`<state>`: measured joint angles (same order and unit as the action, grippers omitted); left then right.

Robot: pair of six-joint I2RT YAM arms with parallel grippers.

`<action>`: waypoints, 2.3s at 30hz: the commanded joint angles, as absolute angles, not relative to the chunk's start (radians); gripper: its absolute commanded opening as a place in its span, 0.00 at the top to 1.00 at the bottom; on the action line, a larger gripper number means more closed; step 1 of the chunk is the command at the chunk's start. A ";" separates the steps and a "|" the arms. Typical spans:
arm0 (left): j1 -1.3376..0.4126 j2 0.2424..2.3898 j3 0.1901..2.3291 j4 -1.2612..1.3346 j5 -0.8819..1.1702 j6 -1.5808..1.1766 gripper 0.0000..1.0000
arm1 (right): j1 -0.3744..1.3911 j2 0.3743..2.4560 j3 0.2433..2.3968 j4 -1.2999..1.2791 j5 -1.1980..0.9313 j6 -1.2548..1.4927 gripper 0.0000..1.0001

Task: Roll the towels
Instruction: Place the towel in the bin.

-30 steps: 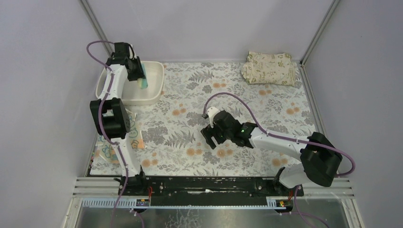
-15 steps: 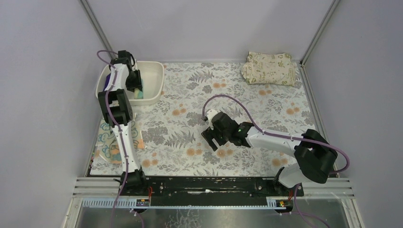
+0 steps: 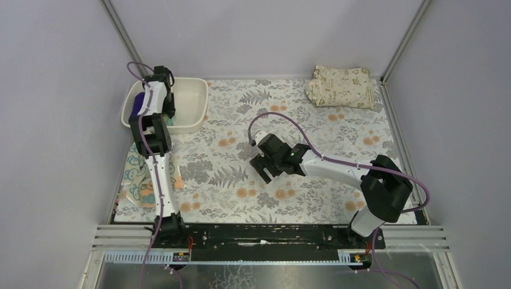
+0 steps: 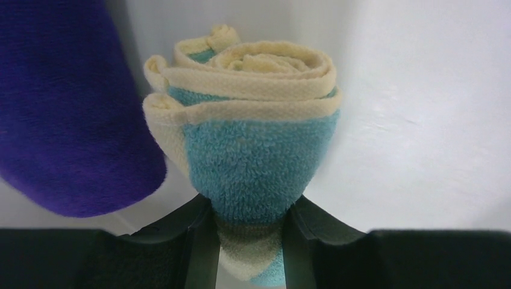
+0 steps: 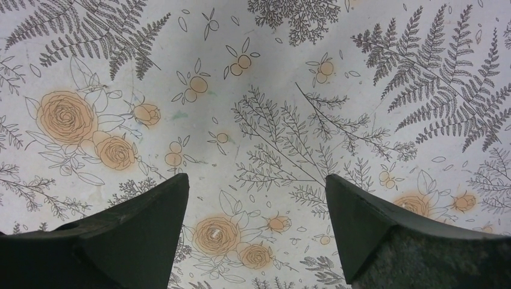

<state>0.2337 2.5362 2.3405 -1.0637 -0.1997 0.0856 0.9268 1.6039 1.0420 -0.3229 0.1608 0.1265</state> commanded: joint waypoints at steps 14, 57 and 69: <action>0.262 2.587 2.260 -0.993 -0.679 0.200 0.56 | 0.920 1.675 1.181 -0.433 0.212 0.133 0.01; 0.226 2.422 2.186 -0.927 -0.463 0.196 0.16 | 0.919 1.625 1.131 -0.401 0.239 0.107 0.01; 0.206 2.257 2.196 -0.918 -0.294 0.104 0.00 | 0.920 1.577 1.108 -0.376 0.289 0.090 0.01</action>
<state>0.2226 2.3936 2.1838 -0.9485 -0.4000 0.1738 0.9264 1.6444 1.1152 -0.4095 0.2298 0.1047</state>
